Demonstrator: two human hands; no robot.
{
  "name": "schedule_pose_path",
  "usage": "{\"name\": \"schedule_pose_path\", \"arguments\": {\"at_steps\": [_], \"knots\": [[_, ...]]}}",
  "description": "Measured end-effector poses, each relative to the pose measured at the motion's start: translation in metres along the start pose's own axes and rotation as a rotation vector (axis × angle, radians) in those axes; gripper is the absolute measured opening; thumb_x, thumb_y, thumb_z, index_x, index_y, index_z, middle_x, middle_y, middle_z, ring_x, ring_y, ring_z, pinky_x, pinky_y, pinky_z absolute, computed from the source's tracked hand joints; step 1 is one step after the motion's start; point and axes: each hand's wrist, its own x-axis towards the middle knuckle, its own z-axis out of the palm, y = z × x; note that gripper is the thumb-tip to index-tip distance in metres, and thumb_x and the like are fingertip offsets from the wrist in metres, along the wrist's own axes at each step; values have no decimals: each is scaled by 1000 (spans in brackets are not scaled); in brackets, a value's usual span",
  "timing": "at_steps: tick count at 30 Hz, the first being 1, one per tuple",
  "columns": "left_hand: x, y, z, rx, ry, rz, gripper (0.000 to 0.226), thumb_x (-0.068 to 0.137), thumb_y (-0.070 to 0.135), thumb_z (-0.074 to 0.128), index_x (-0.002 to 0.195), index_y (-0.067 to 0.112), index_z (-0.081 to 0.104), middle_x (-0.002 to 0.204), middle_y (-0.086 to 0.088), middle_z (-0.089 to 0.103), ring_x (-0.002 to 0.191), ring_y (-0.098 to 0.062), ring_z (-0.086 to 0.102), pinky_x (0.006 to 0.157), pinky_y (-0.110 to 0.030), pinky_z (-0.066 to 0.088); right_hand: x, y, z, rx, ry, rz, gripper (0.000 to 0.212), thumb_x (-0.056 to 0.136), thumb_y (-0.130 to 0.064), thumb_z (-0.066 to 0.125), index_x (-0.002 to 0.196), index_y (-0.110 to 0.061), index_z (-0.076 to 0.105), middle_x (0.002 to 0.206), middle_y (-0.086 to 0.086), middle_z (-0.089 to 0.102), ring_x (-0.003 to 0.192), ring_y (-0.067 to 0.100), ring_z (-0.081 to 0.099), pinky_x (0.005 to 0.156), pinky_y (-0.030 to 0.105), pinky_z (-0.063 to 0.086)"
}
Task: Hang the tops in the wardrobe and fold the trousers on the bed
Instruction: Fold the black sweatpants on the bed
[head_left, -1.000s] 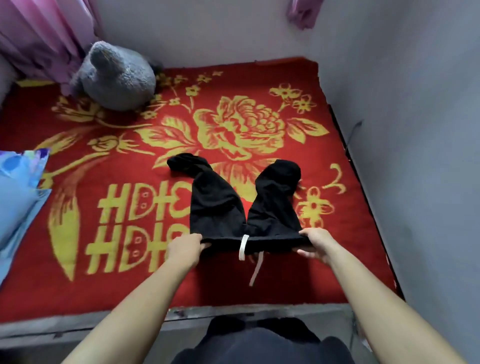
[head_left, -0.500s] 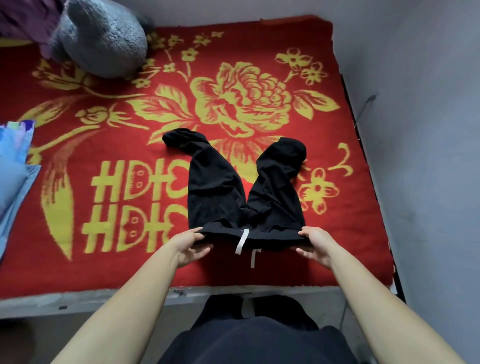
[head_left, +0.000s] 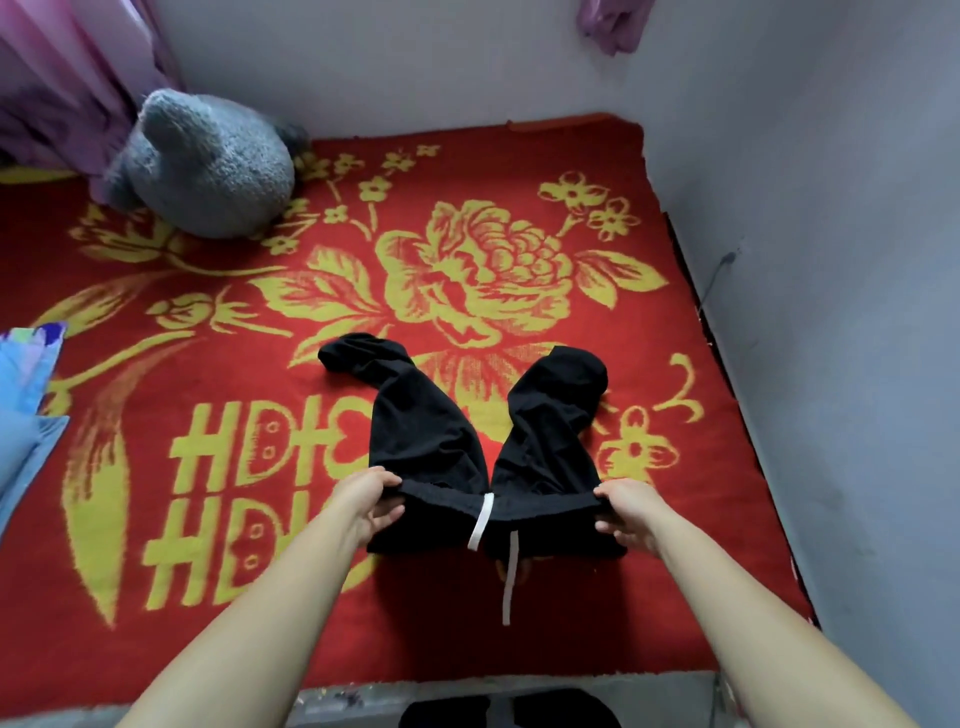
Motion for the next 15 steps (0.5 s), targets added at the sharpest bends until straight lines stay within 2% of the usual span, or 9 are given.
{"name": "schedule_pose_path", "arguments": {"at_steps": [4, 7, 11, 15], "knots": [[-19, 101, 24, 40, -41, 153, 6, 92, 4, 55, 89, 9, 57, 81, -10, 59, 65, -21, 56, 57, -33, 52, -14, -106, -22, 111, -11, -181, 13, 97, -19, 51, 102, -13, 62, 83, 8, 70, 67, 22, 69, 53, 25, 49], [-64, 202, 45, -30, -120, 368, 17, 94, 5, 50, 78, 10, 53, 80, -10, 56, 70, -24, 56, 64, -36, 52, -55, -218, -50, 180, 1, -407, 16, 100, -22, 47, 108, -16, 60, 96, 10, 66, 78, 26, 65, 61, 31, 51], [-170, 325, 63, -126, -225, 728, 27, 94, 3, 46, 72, 18, 48, 75, -5, 52, 67, -19, 55, 68, -33, 50, -160, -343, -93, 299, 90, -847, 17, 99, -20, 49, 113, -28, 55, 85, -4, 62, 70, 11, 62, 65, 27, 44], [-296, 409, 60, -190, -340, 1058, 29, 99, 4, 41, 75, 17, 51, 76, -1, 54, 67, -12, 57, 67, -24, 52, -284, -412, -137, 453, 125, -1205, 12, 98, -20, 51, 107, -27, 53, 92, -3, 64, 77, 12, 63, 60, 23, 44]]}}
